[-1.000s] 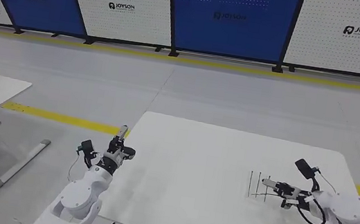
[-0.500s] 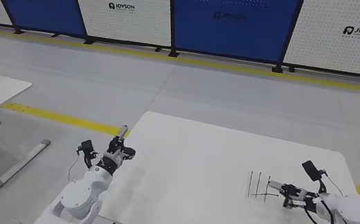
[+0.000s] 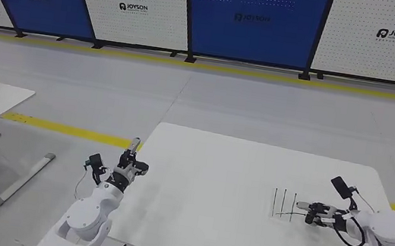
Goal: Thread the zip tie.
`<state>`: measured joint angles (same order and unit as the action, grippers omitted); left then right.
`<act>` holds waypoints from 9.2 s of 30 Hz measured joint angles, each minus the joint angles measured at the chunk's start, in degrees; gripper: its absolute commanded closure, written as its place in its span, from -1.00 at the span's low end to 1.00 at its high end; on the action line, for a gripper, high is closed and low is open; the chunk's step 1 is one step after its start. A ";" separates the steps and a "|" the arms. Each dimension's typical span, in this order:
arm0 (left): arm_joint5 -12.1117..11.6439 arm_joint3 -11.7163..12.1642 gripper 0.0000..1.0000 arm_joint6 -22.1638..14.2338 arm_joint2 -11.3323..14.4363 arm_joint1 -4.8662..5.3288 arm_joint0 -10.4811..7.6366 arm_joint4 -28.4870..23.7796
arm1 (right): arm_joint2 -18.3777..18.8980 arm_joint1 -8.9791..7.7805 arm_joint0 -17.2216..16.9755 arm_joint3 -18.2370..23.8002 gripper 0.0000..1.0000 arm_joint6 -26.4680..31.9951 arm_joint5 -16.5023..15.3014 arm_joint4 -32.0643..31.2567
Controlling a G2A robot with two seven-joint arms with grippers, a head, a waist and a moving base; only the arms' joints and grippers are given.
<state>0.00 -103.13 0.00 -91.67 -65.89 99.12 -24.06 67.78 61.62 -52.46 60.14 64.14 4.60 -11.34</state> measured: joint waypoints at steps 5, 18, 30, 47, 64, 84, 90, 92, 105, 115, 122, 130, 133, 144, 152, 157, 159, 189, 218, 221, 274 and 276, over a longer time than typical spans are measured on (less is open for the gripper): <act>0.00 0.00 -1.00 0.00 0.00 0.00 0.00 0.00 | 0.12 -0.27 -0.82 0.66 0.38 0.02 -0.03 -0.21; 0.00 0.00 -1.00 0.00 0.00 0.00 0.00 0.00 | 0.03 -0.64 -1.63 1.96 0.56 -0.04 0.37 0.09; 0.00 0.00 -1.00 0.00 0.00 0.00 0.00 0.00 | -0.44 -0.75 -1.41 2.20 1.00 -0.61 0.87 0.36; 0.00 0.00 -1.00 0.00 0.00 0.00 0.00 0.00 | 9.70 -3.04 -10.50 10.79 1.00 -0.92 -9.89 11.71; 0.00 0.00 -1.00 0.00 0.00 0.00 0.00 0.00 | 9.09 -2.93 -10.92 11.19 1.00 -1.82 -9.58 11.34; 0.00 0.00 -1.00 0.00 0.00 0.00 0.00 0.00 | 10.83 -2.13 -21.73 17.37 1.00 -8.10 -22.71 30.62; 0.00 0.00 -1.00 0.00 0.00 0.00 0.00 0.00 | 10.67 -2.08 -21.90 17.56 1.00 -8.35 -22.61 30.74; 0.00 0.00 -1.00 0.00 0.00 0.00 0.00 0.00 | 9.74 -1.72 -22.45 18.50 1.00 -9.38 -22.22 33.09; 0.00 0.00 -1.00 0.00 0.00 0.00 0.00 0.00 | 6.66 -0.48 -22.67 21.16 1.00 -15.18 -24.07 37.73; -0.97 -8.22 -1.00 -14.12 4.15 0.78 -0.27 12.15 | 6.66 -0.48 -22.67 21.16 1.00 -15.18 -24.07 37.74; 4.58 -7.15 -1.00 -19.41 14.32 0.31 -4.73 20.33 | 6.66 -0.48 -22.67 21.16 1.00 -15.18 -24.08 37.74; 5.47 -6.26 -1.00 -17.97 14.97 0.18 -5.71 20.32 | 6.62 -0.40 -22.98 21.46 1.00 -16.03 -23.86 38.06; 4.89 -5.35 -1.00 -17.26 14.16 0.04 -5.95 17.45 | 5.98 0.03 -23.83 22.70 1.00 -19.58 -24.05 38.98; 3.09 -4.58 -1.00 -21.34 19.17 -0.43 -7.48 13.45 | -2.46 3.13 -21.83 24.91 1.00 -31.31 -24.08 33.02; 3.49 -1.91 -1.00 -19.70 21.63 -0.97 -9.71 10.88 | -5.08 3.93 -20.54 23.40 1.00 -33.12 -24.07 30.99; 3.48 -1.93 -1.00 -19.73 21.62 -0.96 -9.70 11.00 | -5.08 3.93 -20.55 23.40 1.00 -33.12 -24.07 30.99; 3.39 -1.88 -1.00 -19.62 21.65 -0.97 -9.75 10.96 | -5.10 3.94 -20.57 23.42 1.00 -33.17 -24.04 30.98; 4.93 1.99 -1.00 -10.87 29.94 -2.66 -15.20 15.03 | -10.42 5.98 -19.52 24.27 1.00 -37.12 -20.49 25.78; 2.58 3.78 -0.64 -8.20 30.75 -3.43 -16.66 12.20 | -10.35 5.98 -19.54 24.28 1.00 -36.90 -20.36 25.93; 2.04 3.79 -0.28 -8.35 30.39 -3.41 -16.48 11.95 | -10.35 5.98 -19.54 24.28 1.00 -36.90 -20.36 25.93; 0.79 2.74 1.00 -11.38 27.67 -2.87 -14.32 12.09 | -4.83 5.33 -23.76 26.78 -1.00 -38.41 -20.92 26.75; 1.26 2.71 1.00 -12.44 27.29 -2.69 -14.11 12.82 | -3.70 5.13 -24.64 27.33 -1.00 -38.30 -21.16 26.89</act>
<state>1.26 -100.42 -12.44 -64.38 -68.58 85.01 -11.25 64.07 66.75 -77.10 87.46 25.84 -16.56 15.55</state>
